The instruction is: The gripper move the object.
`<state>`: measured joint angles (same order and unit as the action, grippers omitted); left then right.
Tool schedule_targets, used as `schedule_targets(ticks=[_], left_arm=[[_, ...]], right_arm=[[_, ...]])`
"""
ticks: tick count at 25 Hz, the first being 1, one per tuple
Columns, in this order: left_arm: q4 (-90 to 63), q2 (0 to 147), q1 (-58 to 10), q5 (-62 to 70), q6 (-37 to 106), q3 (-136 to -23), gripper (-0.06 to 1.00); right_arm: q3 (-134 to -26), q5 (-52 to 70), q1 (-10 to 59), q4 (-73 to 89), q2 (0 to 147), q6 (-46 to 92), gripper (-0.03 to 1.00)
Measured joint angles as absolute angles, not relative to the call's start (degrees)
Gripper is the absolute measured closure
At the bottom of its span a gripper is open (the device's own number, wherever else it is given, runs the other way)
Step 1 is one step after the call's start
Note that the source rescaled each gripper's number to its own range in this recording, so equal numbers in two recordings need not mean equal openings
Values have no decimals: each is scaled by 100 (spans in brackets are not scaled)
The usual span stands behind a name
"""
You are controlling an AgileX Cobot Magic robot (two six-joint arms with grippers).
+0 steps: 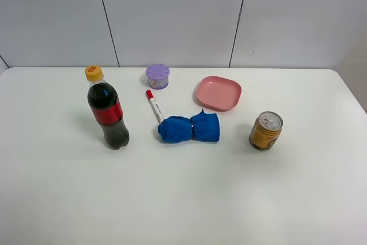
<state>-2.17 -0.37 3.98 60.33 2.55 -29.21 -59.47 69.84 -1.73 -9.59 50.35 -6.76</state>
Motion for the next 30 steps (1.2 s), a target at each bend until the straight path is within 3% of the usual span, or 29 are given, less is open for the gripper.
schedule_targets(ticks=[7, 16, 30], left_arm=[[-217, -37, 398, 6033, 255, -2921, -6], [-217, -37, 398, 6033, 255, -2921, -6], [-217, -37, 398, 6033, 255, -2921, -6]], right_arm=[[-4392, 6449, -173, -536, 3070, -709, 2], [-3153, 5966, -173, -510, 1108, -380, 2], [-2846, 6006, -173, -130, 522, 83, 2]])
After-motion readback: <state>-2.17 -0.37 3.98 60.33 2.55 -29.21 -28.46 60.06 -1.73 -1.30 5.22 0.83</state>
